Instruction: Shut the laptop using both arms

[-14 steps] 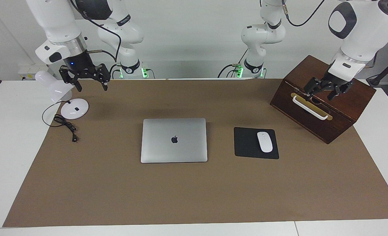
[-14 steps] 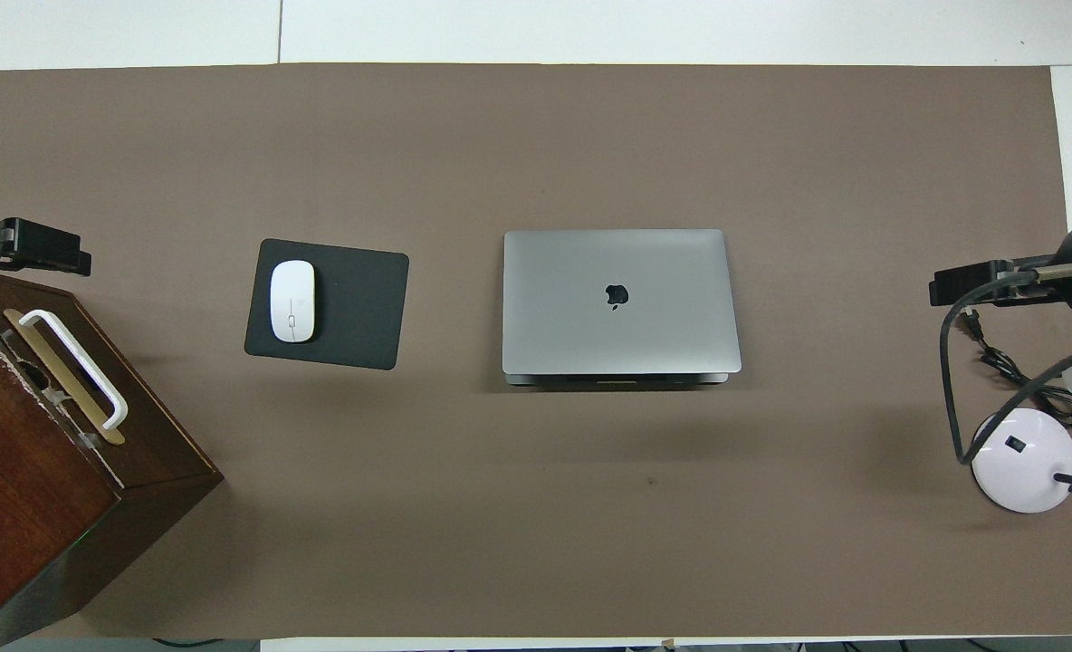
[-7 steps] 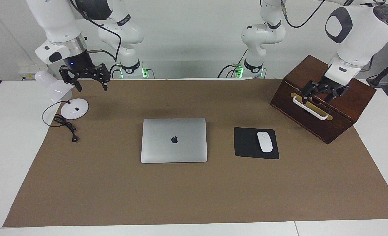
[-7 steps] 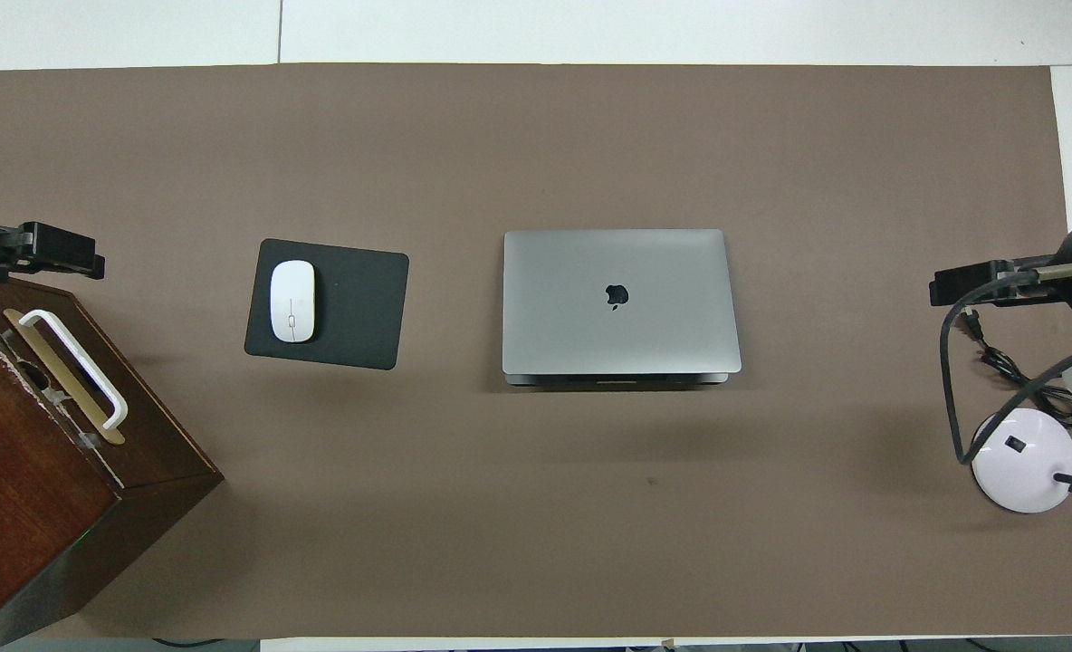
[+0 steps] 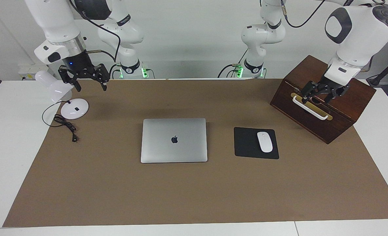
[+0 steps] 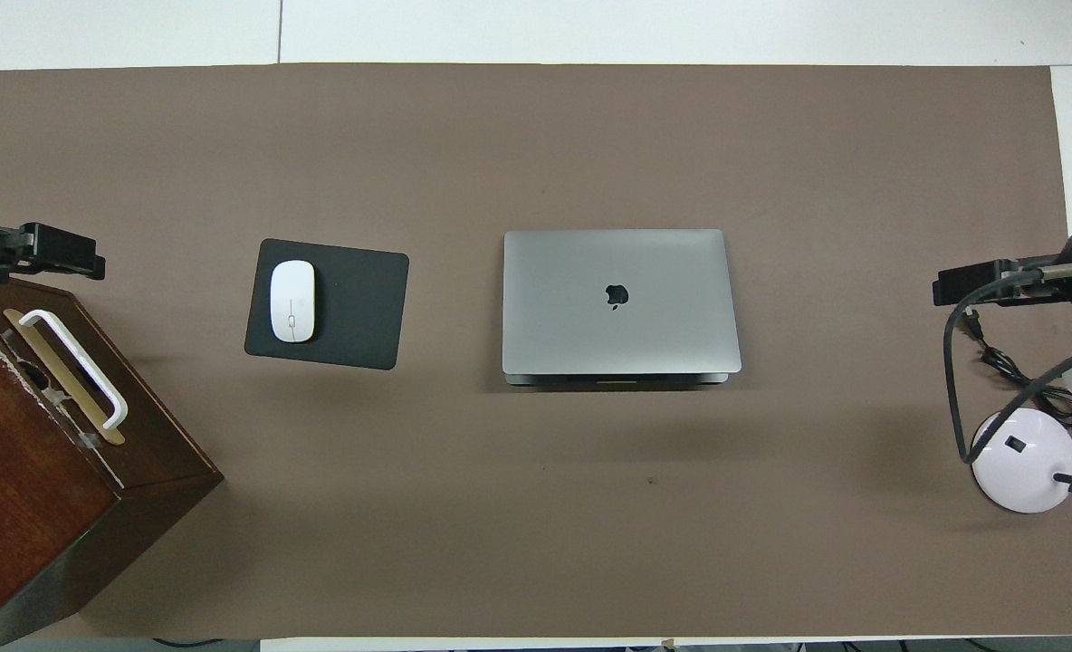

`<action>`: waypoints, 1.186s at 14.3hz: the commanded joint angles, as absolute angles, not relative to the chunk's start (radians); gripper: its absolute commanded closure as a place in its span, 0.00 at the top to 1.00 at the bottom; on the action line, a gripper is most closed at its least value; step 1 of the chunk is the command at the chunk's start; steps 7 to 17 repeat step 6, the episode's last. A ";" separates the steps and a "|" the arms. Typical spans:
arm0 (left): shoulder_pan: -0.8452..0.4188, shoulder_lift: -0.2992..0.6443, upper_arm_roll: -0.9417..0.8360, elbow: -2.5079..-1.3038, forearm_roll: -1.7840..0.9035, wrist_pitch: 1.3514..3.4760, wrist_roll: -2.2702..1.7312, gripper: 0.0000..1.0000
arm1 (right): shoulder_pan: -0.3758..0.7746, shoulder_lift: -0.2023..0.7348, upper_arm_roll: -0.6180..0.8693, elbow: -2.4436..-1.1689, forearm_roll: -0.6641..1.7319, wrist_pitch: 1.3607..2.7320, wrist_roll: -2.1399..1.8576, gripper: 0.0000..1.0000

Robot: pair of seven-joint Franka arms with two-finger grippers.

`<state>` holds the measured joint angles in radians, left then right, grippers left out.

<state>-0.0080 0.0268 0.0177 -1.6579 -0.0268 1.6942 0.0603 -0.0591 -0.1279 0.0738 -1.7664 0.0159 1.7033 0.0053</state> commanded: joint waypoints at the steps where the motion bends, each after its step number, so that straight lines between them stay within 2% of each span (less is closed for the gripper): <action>1: -0.012 -0.002 0.021 -1.694 -0.029 1.715 0.048 1.00 | -0.072 -0.153 0.078 -1.793 0.021 1.704 -0.003 1.00; 17: -0.009 -0.002 0.020 -1.694 -0.029 1.717 0.048 1.00 | -0.081 -0.153 0.078 -1.793 0.021 1.703 -0.003 1.00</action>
